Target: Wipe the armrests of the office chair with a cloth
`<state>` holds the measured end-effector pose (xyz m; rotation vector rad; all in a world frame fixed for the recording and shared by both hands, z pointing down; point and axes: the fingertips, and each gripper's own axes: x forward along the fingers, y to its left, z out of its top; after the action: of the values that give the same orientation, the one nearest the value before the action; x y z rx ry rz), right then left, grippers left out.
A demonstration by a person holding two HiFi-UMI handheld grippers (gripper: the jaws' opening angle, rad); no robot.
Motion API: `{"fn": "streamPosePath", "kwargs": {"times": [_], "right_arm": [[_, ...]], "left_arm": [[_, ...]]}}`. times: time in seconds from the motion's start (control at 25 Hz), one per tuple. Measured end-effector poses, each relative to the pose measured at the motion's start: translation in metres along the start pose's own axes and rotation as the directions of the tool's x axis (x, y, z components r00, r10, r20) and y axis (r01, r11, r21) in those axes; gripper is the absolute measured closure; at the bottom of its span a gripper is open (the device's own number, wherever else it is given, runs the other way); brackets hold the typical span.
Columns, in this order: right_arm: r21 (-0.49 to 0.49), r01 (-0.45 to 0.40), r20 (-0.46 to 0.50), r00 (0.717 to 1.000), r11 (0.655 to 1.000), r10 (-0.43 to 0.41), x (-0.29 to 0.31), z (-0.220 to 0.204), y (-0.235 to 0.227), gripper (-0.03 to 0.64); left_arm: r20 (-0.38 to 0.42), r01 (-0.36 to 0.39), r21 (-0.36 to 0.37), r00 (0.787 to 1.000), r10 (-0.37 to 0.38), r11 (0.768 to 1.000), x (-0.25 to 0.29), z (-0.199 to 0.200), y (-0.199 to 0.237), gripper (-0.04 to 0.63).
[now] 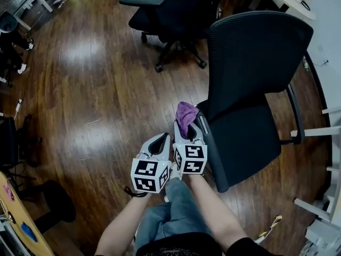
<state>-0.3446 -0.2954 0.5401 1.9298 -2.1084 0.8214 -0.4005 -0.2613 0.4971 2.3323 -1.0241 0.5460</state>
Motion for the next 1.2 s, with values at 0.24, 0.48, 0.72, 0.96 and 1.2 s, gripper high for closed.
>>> {"fn": "streamPosePath", "kwargs": {"times": [0.24, 0.48, 0.72, 0.96, 1.2], "right_arm": [[0.044, 0.006, 0.002, 1.0, 0.999, -0.006, -0.001, -0.003, -0.005, 0.518], [0.046, 0.023, 0.005, 1.0, 0.999, -0.023, -0.027, -0.014, -0.007, 0.517], [0.034, 0.043, 0.004, 0.999, 0.998, -0.043, -0.069, -0.036, -0.002, 0.518], [0.022, 0.063, 0.015, 0.998, 0.998, -0.064, -0.11, -0.06, 0.0, 0.518], [0.012, 0.099, 0.022, 0.995, 0.995, -0.1, -0.156, -0.087, -0.001, 0.517]], "left_arm": [[-0.017, 0.017, 0.002, 1.0, -0.017, 1.0, 0.008, -0.003, -0.001, 0.591], [-0.022, 0.037, 0.025, 0.999, -0.037, 0.999, -0.004, -0.016, -0.016, 0.591], [-0.021, 0.054, 0.035, 0.998, -0.054, 0.998, -0.036, -0.04, -0.034, 0.591], [-0.029, 0.078, 0.043, 0.997, -0.076, 0.996, -0.061, -0.07, -0.056, 0.591], [-0.02, 0.106, 0.06, 0.994, -0.105, 0.993, -0.085, -0.093, -0.079, 0.591]]}}
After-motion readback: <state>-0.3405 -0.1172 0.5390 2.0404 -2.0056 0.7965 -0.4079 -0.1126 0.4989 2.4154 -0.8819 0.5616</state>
